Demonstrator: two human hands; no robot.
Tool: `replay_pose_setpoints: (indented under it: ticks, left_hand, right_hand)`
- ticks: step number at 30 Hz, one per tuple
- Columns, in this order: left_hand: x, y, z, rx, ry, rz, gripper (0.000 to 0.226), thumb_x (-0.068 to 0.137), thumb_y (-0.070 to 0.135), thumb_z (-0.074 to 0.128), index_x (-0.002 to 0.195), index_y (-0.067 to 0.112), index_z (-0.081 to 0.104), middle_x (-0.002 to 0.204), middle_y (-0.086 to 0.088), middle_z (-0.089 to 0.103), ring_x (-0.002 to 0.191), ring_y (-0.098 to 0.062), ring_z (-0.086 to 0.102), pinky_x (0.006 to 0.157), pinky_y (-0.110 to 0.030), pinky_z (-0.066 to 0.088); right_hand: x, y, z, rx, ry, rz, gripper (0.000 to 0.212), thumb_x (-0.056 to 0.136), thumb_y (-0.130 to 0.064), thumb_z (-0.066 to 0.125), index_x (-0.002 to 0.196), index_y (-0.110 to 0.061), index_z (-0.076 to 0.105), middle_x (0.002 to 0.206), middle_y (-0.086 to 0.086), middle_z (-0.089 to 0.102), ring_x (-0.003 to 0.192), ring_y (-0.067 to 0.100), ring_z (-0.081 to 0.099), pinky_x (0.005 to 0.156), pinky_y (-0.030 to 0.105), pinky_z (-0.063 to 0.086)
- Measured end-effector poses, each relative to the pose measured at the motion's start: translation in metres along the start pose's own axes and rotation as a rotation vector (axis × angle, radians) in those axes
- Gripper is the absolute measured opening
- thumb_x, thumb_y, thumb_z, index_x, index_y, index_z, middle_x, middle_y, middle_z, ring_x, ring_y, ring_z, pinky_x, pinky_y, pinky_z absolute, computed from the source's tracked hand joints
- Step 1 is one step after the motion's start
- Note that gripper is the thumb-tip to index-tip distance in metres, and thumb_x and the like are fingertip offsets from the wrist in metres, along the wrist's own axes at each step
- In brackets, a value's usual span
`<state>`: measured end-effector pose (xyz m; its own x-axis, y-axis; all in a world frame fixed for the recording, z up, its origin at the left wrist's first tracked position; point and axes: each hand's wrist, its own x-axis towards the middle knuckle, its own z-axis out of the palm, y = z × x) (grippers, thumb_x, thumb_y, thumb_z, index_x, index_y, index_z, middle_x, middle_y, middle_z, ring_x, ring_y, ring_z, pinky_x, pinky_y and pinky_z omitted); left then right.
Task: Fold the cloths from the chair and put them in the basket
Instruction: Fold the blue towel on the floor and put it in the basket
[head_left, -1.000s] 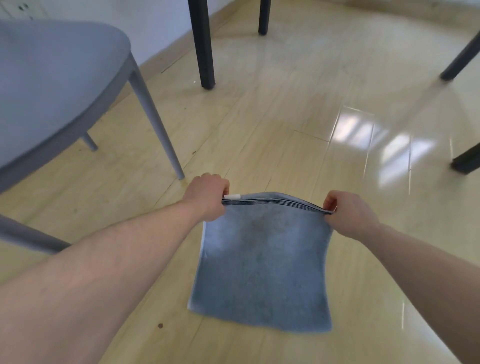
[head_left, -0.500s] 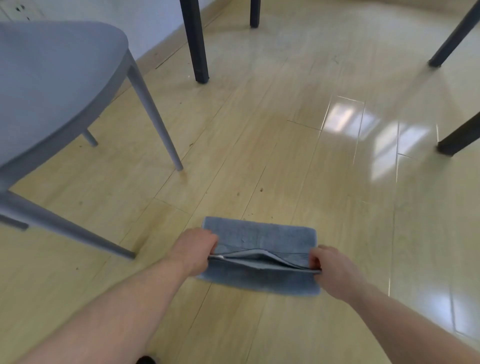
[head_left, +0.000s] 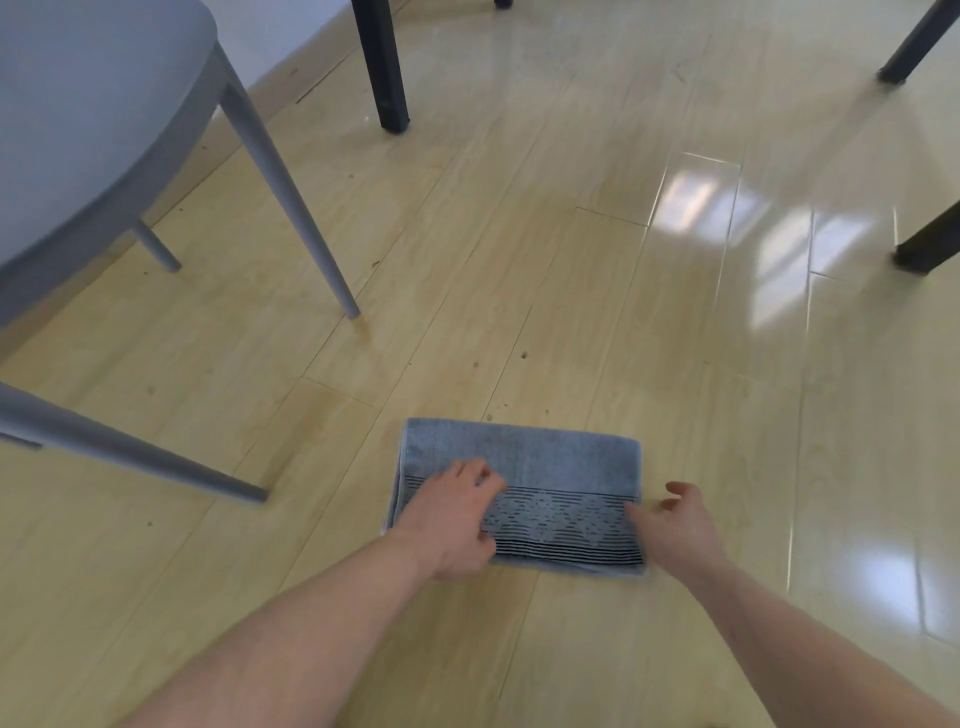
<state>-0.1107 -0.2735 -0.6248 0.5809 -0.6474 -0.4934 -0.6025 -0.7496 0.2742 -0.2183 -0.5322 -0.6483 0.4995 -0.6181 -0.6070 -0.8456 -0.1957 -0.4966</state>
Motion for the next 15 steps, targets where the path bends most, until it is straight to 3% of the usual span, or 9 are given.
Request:
replay_pose_setpoints:
  ticks: [2, 4, 7, 10, 12, 15]
  left_hand:
    - [0.001, 0.014, 0.011, 0.039, -0.092, 0.061, 0.071, 0.089, 0.035, 0.061, 0.153, 0.029, 0.031, 0.161, -0.001, 0.019, 0.144, -0.026, 0.027, 0.118, -0.047, 0.033]
    - [0.001, 0.024, 0.024, 0.041, -0.175, 0.058, 0.080, 0.090, 0.035, 0.062, 0.158, 0.031, 0.021, 0.168, -0.001, 0.006, 0.152, -0.029, 0.012, 0.121, -0.053, 0.024]
    - [0.000, 0.030, 0.038, 0.036, -0.211, 0.034, 0.087, 0.088, 0.041, 0.062, 0.161, 0.032, 0.014, 0.170, 0.001, -0.002, 0.155, -0.026, -0.001, 0.122, -0.055, 0.017]
    - [0.001, 0.026, 0.035, -0.009, -0.220, 0.070, 0.085, 0.087, 0.043, 0.062, 0.160, 0.033, 0.020, 0.170, 0.004, 0.003, 0.154, -0.024, 0.002, 0.123, -0.052, 0.018]
    - [0.001, 0.022, 0.031, -0.113, -0.202, 0.071, 0.080, 0.086, 0.039, 0.062, 0.158, 0.033, 0.028, 0.169, 0.006, 0.012, 0.154, -0.022, 0.010, 0.125, -0.046, 0.022]
    - [0.000, 0.009, 0.027, -0.343, 0.046, -0.126, 0.062, 0.090, 0.037, 0.062, 0.148, 0.029, 0.045, 0.159, 0.005, 0.033, 0.146, -0.020, 0.030, 0.122, -0.039, 0.030]
  right_hand:
    - [0.001, -0.005, 0.004, 0.072, -0.038, 0.070, 0.084, 0.088, -0.039, 0.075, 0.153, -0.009, 0.031, 0.140, 0.013, 0.056, 0.124, 0.032, 0.058, 0.099, 0.043, 0.050]
    - [-0.001, -0.009, 0.008, 0.138, -0.080, 0.128, 0.083, 0.090, -0.040, 0.073, 0.153, -0.009, 0.028, 0.137, 0.013, 0.058, 0.118, 0.032, 0.060, 0.090, 0.039, 0.049]
    - [0.000, -0.008, 0.012, 0.206, -0.099, 0.182, 0.073, 0.090, -0.039, 0.074, 0.147, -0.010, 0.040, 0.130, 0.012, 0.062, 0.103, 0.026, 0.062, 0.083, 0.036, 0.050]
    - [0.001, -0.007, 0.009, 0.237, -0.155, 0.201, 0.045, 0.092, -0.031, 0.073, 0.128, -0.007, 0.061, 0.110, 0.007, 0.071, 0.090, 0.022, 0.069, 0.069, 0.031, 0.053]
    - [-0.003, -0.010, 0.005, 0.269, -0.171, 0.205, 0.033, 0.090, -0.023, 0.073, 0.118, -0.007, 0.066, 0.101, 0.008, 0.073, 0.085, 0.023, 0.070, 0.061, 0.030, 0.052]
    - [-0.008, -0.021, -0.003, 0.300, -0.114, 0.137, 0.023, 0.087, -0.019, 0.070, 0.109, -0.009, 0.068, 0.098, 0.010, 0.072, 0.082, 0.026, 0.070, 0.062, 0.032, 0.052]
